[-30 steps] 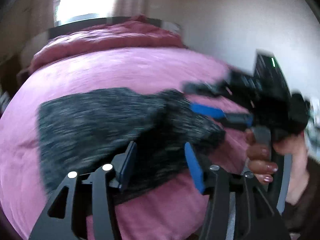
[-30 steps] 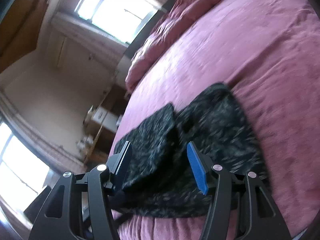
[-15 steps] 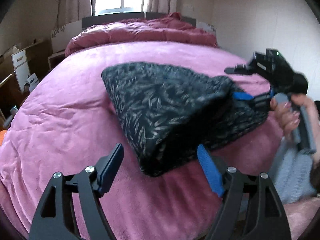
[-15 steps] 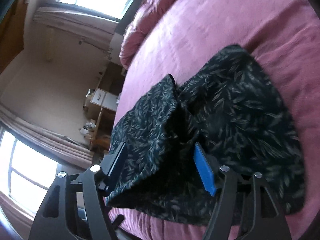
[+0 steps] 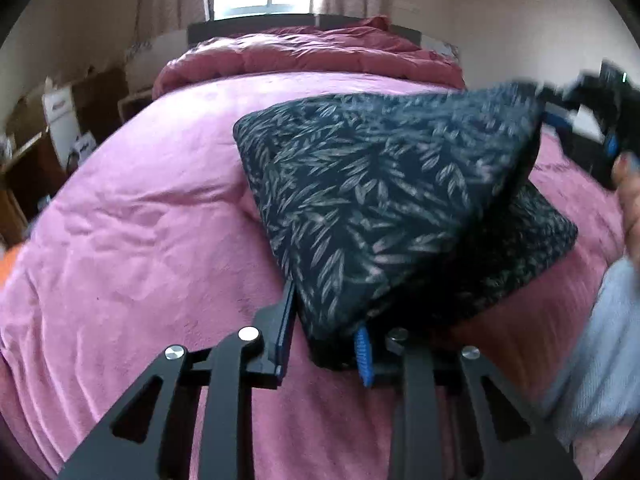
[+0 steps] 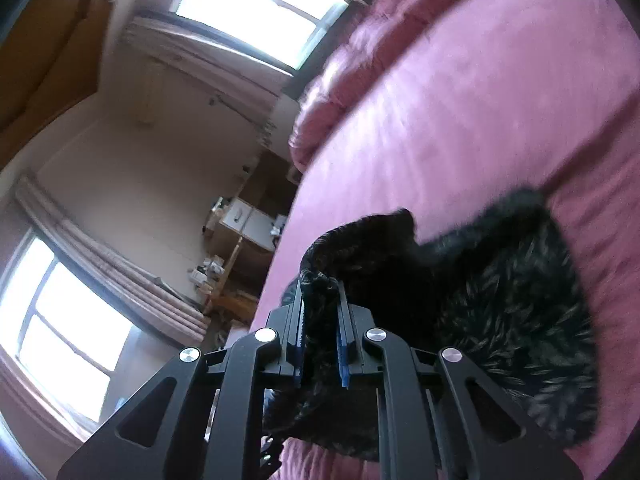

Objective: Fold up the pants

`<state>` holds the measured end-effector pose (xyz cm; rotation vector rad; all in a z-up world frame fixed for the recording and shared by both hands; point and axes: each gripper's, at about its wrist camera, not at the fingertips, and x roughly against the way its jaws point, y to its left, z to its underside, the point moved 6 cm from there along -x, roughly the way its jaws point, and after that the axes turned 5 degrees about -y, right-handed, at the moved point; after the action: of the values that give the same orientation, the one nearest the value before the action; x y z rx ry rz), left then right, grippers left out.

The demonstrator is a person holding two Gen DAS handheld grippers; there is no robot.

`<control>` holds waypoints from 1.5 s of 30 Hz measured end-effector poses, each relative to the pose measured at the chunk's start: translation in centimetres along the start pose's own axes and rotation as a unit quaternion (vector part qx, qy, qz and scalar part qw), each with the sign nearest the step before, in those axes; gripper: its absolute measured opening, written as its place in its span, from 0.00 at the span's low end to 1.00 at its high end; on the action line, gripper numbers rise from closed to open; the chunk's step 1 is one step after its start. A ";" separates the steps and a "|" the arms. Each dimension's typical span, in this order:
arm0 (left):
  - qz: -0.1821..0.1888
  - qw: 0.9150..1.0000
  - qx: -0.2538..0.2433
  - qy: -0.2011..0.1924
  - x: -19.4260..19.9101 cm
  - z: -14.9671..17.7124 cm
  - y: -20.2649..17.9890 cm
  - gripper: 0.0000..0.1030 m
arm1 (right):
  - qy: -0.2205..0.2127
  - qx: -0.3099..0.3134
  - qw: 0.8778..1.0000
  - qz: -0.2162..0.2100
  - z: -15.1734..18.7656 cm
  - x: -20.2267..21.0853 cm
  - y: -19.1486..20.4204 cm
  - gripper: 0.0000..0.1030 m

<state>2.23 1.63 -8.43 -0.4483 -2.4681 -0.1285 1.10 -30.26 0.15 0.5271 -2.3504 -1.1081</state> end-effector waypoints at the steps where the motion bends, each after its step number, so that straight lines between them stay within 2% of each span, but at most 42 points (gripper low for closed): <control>1: 0.003 1.000 -0.006 0.001 0.2 0.0 -0.5 0.24 | -0.008 0.012 1.000 0.000 -0.3 1.1 0.7 0.12; 4: 0.009 0.999 -0.031 0.004 0.6 0.3 -1.9 0.24 | -0.015 0.036 0.999 0.013 -0.7 3.7 1.2 0.12; 6: 0.006 0.999 -0.047 0.007 0.8 0.3 -2.4 0.24 | 0.000 0.031 0.999 0.036 -0.3 4.7 -0.2 0.12; 9: 0.001 0.998 -0.051 0.022 0.7 0.9 -2.2 0.24 | 0.056 -0.011 0.995 0.086 1.7 4.8 -4.2 0.12; 11: -0.001 0.998 -0.051 0.030 0.7 1.2 -2.0 0.24 | 0.109 -0.024 0.985 0.131 3.5 3.9 -6.6 0.12; 12: 0.000 0.998 -0.052 0.035 0.7 1.3 -1.9 0.25 | 0.121 -0.034 0.983 0.137 3.9 3.7 -7.0 0.14; 13: 0.002 0.998 -0.054 0.040 1.0 1.4 -1.9 0.25 | 0.123 -0.040 0.982 0.136 3.8 3.6 -6.9 0.24; 14: 0.010 0.998 -0.051 0.044 1.2 1.4 -1.7 0.26 | 0.117 -0.032 0.983 0.135 3.3 3.9 -6.5 0.33; 15: 0.020 0.998 -0.044 0.046 1.4 1.4 -1.6 0.26 | 0.106 -0.021 0.984 0.139 2.8 4.1 -6.2 0.51; 16: 0.033 0.998 -0.035 0.046 1.8 1.4 -1.5 0.27 | 0.086 -0.008 0.986 0.145 1.9 4.7 -5.8 0.55; 17: 0.050 0.998 -0.022 0.042 2.6 1.6 -1.2 0.29 | 0.055 0.010 0.988 0.142 0.7 5.6 -5.1 0.55; 19: 0.080 0.996 -0.002 0.026 4.0 1.9 -0.9 0.34 | 0.023 0.025 0.991 0.132 -0.9 6.5 -4.3 0.55; 20: 0.091 0.996 0.009 0.007 5.1 1.6 -0.6 0.36 | 0.019 0.027 0.991 0.130 -1.4 6.6 -4.4 0.55; 22: 0.105 0.994 0.027 -0.025 6.4 0.6 -0.3 0.38 | 0.021 0.029 0.991 0.131 -2.6 5.9 -4.8 0.45; 24: 0.109 0.992 0.045 -0.046 6.7 -0.7 0.1 0.42 | 0.039 0.030 0.988 0.147 -3.3 4.0 -5.9 0.42; 29: 0.093 0.994 0.019 -0.044 3.0 -4.8 -1.3 0.43 | 0.074 0.011 0.981 0.177 -3.2 -1.4 -8.9 0.42; 30: 0.090 0.995 0.008 -0.039 2.2 -5.2 -1.9 0.43 | 0.079 0.001 0.983 0.165 -3.2 -2.1 -9.3 0.42; 32: 0.081 0.996 -0.026 -0.018 -0.3 -5.7 -3.4 0.43 | 0.091 -0.031 0.989 0.112 -2.9 -3.5 -9.8 0.42; 33: 0.078 0.996 -0.037 -0.008 -1.2 -5.7 -3.9 0.43 | 0.112 -0.048 0.987 0.100 -2.5 -4.5 -10.3 0.42; 34: 0.066 0.996 -0.052 0.007 -2.6 -5.3 -4.5 0.43 | 0.129 -0.050 0.984 0.116 -2.0 -5.2 -11.1 0.41; 37: 0.048 0.997 -0.055 0.013 -3.8 -4.3 -4.8 0.45 | 0.125 -0.053 0.983 0.122 -2.3 -5.3 -11.8 0.39; 39: 0.049 0.998 -0.033 0.008 -3.8 -3.7 -4.5 0.45 | 0.115 -0.045 0.985 0.117 -2.6 -5.2 -11.6 0.38; 40: 0.051 0.999 -0.016 0.006 -3.8 -3.5 -4.3 0.45 | 0.121 -0.039 0.985 0.114 -2.2 -5.5 -11.6 0.32; 42: 0.049 0.999 -0.007 0.000 -3.5 -3.5 -4.1 0.45 | 0.132 0.002 0.984 0.123 -1.6 -6.1 -10.7 0.28; 43: 0.044 0.999 -0.011 -0.003 -3.1 -3.5 -4.2 0.45 | 0.122 0.033 0.985 0.117 -1.9 -5.9 -9.5 0.16; 44: 0.038 0.999 -0.017 -0.006 -2.9 -3.5 -4.3 0.45 | 0.104 0.051 0.987 0.107 -2.4 -5.3 -8.3 0.13; 45: 0.034 0.999 -0.026 -0.009 -2.6 -3.5 -4.5 0.45 | 0.069 0.073 0.991 0.088 -3.3 -4.0 -6.6 0.11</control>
<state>4.61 -4.05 -7.12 -0.5564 -2.4695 -0.1620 7.12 -34.09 -4.26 0.4218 -2.3172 -0.8000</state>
